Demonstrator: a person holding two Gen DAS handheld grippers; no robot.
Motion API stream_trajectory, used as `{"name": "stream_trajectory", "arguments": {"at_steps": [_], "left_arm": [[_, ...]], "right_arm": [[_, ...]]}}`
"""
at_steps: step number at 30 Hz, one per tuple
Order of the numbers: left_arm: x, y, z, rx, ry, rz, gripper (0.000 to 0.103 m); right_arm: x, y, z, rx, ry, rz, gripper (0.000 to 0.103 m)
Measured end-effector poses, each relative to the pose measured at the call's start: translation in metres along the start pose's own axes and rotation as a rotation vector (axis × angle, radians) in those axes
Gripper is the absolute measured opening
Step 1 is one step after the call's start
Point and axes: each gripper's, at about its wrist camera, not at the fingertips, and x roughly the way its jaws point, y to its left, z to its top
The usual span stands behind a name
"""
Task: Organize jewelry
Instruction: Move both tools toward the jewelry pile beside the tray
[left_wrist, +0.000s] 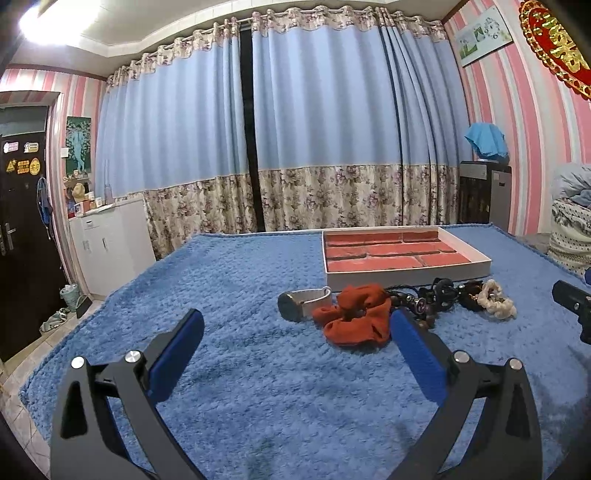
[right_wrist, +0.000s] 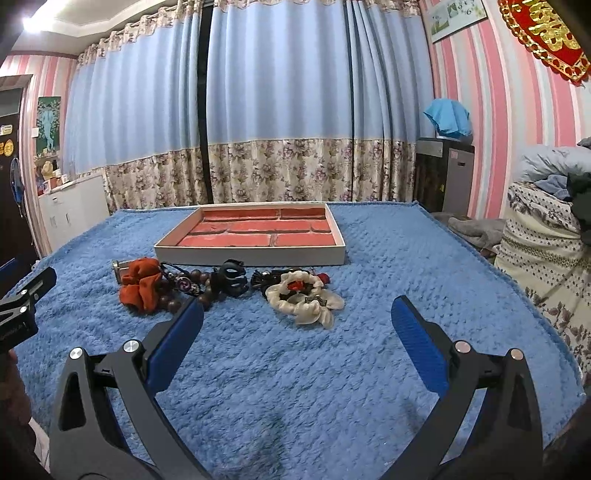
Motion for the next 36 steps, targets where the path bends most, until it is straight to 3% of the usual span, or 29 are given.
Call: {"name": "stream_trajectory", "arguments": {"at_steps": [36], "left_arm": [[0.028,-0.041,0.015,0.020,0.104,-0.110,0.099]], "right_arm": [[0.032,-0.015,0.014,-0.006,0.052,0.020,0.099]]}}
